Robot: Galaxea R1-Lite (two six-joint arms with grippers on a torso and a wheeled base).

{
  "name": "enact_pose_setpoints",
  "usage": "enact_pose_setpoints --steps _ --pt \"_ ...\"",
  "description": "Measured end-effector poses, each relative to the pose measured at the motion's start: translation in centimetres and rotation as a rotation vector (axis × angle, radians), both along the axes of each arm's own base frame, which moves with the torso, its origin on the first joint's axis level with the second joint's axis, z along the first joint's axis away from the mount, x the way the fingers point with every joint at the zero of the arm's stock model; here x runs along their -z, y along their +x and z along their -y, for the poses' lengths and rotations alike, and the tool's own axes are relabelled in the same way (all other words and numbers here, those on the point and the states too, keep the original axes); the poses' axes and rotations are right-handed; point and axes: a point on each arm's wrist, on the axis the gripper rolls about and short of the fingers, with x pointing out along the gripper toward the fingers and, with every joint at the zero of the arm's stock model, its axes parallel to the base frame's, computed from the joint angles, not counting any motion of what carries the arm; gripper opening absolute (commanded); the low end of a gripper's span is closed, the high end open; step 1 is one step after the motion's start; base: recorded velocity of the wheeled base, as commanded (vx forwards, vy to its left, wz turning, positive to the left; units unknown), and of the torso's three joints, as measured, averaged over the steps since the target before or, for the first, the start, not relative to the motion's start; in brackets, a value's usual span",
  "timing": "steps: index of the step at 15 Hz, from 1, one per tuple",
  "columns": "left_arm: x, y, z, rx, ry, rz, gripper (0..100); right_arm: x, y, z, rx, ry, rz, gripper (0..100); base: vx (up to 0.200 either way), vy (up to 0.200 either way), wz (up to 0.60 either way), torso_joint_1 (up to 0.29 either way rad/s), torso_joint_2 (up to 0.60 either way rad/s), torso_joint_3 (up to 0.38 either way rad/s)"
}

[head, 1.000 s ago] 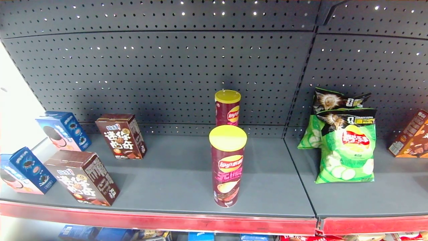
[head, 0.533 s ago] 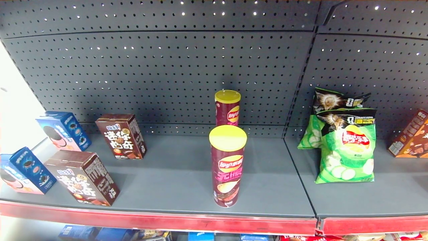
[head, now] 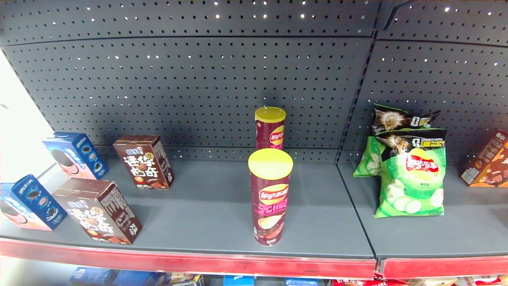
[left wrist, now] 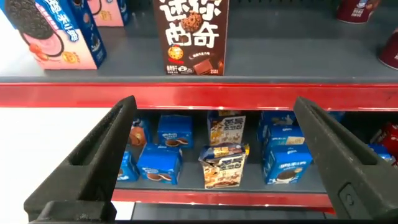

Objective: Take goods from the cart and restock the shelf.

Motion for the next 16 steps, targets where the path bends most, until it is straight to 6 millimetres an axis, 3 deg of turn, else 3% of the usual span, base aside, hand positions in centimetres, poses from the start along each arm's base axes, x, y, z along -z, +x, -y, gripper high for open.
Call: enact_pose_setpoints --steps 6,9,16 --pt "0.00 0.00 0.00 0.000 0.003 0.000 100 0.00 0.00 0.00 -0.001 -0.001 0.000 100 0.000 0.000 0.00 0.000 0.00 0.000" --pt "0.00 0.00 0.01 0.007 0.014 0.000 100 0.00 0.00 0.00 -0.002 -0.001 -0.001 100 0.000 0.200 0.00 -0.002 0.00 0.004" --pt "0.02 0.00 0.02 0.010 0.019 -0.002 100 0.00 0.00 0.00 -0.001 -0.001 0.000 100 0.000 0.000 0.00 0.000 0.00 0.000"
